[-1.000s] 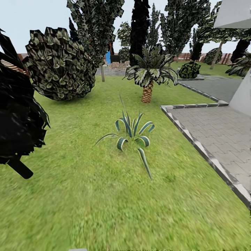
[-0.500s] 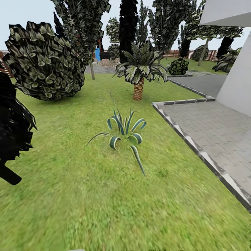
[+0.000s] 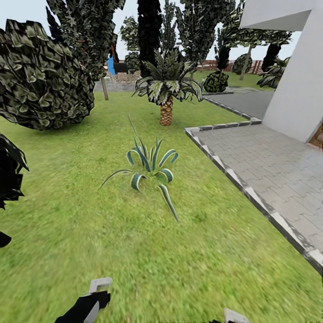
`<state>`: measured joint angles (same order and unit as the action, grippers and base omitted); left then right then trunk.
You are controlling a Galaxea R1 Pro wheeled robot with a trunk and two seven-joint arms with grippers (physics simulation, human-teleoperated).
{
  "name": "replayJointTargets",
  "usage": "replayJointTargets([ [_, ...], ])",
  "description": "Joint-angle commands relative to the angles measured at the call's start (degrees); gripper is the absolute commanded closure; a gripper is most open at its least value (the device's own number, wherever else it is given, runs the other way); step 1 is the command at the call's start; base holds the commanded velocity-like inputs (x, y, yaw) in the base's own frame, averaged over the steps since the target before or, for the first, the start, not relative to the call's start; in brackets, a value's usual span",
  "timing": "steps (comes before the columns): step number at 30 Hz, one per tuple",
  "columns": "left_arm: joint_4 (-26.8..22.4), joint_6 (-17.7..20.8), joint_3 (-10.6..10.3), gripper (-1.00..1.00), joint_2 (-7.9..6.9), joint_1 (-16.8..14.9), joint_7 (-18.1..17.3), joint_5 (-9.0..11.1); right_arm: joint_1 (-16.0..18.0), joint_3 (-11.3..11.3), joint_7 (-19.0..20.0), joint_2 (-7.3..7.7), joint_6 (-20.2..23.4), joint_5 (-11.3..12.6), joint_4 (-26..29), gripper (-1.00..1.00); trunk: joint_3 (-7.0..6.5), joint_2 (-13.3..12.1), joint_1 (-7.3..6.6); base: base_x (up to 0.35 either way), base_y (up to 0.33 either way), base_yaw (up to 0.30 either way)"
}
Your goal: Take the three Easter eggs out of the wicker basket on the lawn in the garden, then place them on the lawn next to a single tree (choose any tree) so that all three eggs are next to the same tree and none are left in the basket.
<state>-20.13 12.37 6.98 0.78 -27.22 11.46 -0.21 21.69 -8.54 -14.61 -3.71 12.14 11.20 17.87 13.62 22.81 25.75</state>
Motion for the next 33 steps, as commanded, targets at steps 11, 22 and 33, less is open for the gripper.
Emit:
replayJointTargets([
  [11, -1.01, 6.17, 0.26, -1.0, -0.06, -5.6, 0.15, -0.65, 0.03, -0.13, -0.33, -0.07, -1.07, 0.55, 0.06, -1.0, 0.93, 0.11, 0.03, 0.0, 0.0, -0.183],
  [22, -1.05, 6.02, 0.01, -1.0, 0.02, -5.91, -0.02, -0.68, 0.02, -0.03, -0.33, -0.19, -1.15, 0.49, 0.06, -1.0, 1.77, 0.11, 0.03, 0.0, 0.0, -0.171],
  [33, -1.05, 6.34, -0.1, -1.0, 0.27, -5.92, -0.02, -0.61, 0.02, 0.01, -0.33, -0.24, -1.15, 0.49, 0.06, -1.0, 2.67, 0.11, 0.03, 0.0, 0.0, -0.153],
])
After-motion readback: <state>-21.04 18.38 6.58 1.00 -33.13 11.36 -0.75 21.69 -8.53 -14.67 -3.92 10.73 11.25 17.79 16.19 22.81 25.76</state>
